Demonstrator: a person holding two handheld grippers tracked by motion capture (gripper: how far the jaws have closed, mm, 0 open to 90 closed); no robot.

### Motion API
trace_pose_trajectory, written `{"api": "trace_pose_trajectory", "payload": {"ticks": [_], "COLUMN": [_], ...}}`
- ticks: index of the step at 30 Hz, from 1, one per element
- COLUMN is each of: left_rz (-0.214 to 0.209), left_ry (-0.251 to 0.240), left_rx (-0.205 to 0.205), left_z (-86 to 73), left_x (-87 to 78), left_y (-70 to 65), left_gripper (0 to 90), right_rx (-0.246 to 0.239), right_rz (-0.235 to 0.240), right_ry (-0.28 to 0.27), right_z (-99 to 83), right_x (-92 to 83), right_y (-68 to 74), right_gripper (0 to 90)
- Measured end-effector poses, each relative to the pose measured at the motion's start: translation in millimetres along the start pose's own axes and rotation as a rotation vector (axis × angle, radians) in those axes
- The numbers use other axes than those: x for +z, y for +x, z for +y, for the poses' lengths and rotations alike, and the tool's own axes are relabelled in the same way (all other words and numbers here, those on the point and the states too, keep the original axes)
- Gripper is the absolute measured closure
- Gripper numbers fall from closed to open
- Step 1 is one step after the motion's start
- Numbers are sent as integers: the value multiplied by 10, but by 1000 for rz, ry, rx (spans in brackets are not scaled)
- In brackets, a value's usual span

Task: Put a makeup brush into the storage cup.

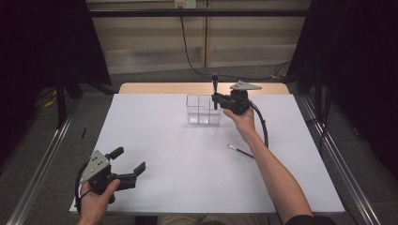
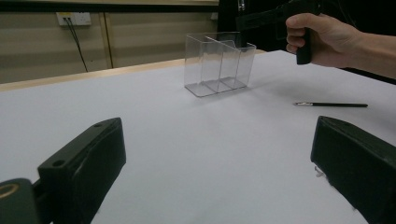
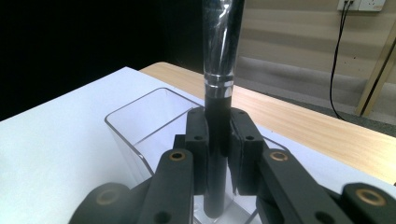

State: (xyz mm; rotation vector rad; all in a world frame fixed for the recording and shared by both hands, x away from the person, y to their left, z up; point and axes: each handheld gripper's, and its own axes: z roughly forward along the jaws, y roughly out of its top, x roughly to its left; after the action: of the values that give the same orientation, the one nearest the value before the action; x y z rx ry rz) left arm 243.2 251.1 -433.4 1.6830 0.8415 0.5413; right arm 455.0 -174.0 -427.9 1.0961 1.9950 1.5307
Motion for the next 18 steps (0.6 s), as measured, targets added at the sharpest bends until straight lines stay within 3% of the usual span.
{"api": "trace_pose_trajectory", "payload": {"ticks": [18], "left_rz": [4], "left_ry": [2], "left_rx": [3], "left_z": [-2], "left_x": [7], "left_y": [22], "left_gripper": [33], "right_rx": [8], "right_rz": [-3], "right_ry": [44], "right_z": [-153], "right_x": [43], "right_y": [-30], "right_gripper": [800]}}
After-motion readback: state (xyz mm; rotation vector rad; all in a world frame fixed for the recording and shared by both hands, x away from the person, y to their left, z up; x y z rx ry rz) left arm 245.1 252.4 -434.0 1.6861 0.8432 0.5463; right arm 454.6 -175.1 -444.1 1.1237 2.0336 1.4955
